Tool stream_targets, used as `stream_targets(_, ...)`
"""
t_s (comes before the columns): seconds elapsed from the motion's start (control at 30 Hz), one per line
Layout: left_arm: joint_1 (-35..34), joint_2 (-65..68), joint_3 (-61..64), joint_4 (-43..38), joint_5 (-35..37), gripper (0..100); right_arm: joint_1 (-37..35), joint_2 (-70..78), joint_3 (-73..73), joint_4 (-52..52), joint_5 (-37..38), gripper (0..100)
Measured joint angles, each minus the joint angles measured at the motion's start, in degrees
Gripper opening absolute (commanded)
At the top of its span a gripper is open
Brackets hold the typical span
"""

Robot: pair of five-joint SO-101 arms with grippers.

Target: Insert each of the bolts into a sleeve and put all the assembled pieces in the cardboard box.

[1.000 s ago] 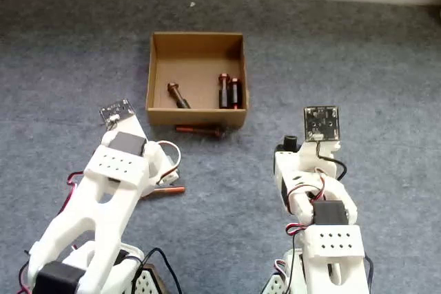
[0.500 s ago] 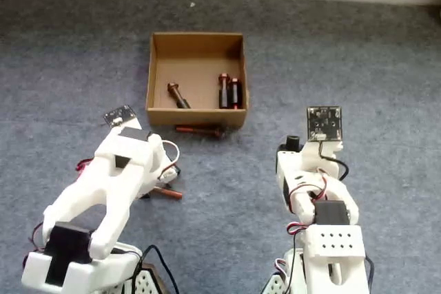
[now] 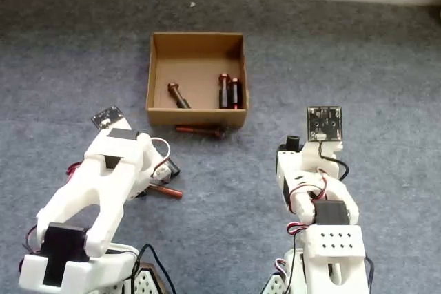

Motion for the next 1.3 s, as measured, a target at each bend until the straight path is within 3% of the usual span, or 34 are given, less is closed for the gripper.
stream_targets(0.3, -0.7, 0.2, -0.5, -1.9, -0.1, 0, 0.0, 0.0, 0.0, 0.0, 0.0, 0.5)
stream_targets(0.97, -0.6, 0.1, -3.8, -1.4, -0.4, 1, 0.0, 0.0, 0.0, 0.0, 0.0, 0.5)
stream_targets(1.3, -0.7, -24.9, -3.5, -0.3, -8.7, 1, -0.1, -0.4, 0.0, 2.6, 0.0, 0.5)
